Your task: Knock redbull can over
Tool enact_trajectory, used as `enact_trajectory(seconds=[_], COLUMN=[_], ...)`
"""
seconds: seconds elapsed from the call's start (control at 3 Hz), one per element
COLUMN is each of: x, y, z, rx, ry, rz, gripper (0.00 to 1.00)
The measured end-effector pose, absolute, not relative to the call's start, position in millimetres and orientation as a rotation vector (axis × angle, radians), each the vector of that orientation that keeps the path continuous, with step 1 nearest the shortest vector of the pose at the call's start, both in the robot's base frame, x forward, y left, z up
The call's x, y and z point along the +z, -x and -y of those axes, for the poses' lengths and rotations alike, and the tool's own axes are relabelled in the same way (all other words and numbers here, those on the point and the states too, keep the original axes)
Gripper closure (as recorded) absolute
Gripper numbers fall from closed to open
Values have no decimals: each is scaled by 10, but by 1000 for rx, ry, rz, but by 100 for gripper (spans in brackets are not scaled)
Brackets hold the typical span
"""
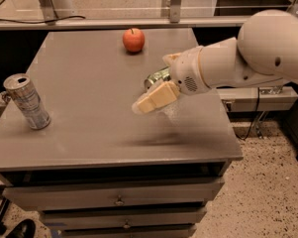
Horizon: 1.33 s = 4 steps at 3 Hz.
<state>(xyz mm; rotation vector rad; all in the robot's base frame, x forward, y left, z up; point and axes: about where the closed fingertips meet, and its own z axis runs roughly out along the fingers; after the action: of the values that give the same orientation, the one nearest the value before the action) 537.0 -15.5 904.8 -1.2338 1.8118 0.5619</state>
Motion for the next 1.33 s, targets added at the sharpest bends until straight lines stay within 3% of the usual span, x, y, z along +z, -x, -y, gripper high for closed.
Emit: enact_trajectory(seconds=[0.67, 1.0, 1.33], x=[8957, 8964, 8871], y=[-5408, -5392, -5401], z=[-947, -995, -1354], rx=[853, 854, 879], ry=[1208, 1220, 1270], rz=[-1646, -1632, -1576], gripper=[0, 0, 0])
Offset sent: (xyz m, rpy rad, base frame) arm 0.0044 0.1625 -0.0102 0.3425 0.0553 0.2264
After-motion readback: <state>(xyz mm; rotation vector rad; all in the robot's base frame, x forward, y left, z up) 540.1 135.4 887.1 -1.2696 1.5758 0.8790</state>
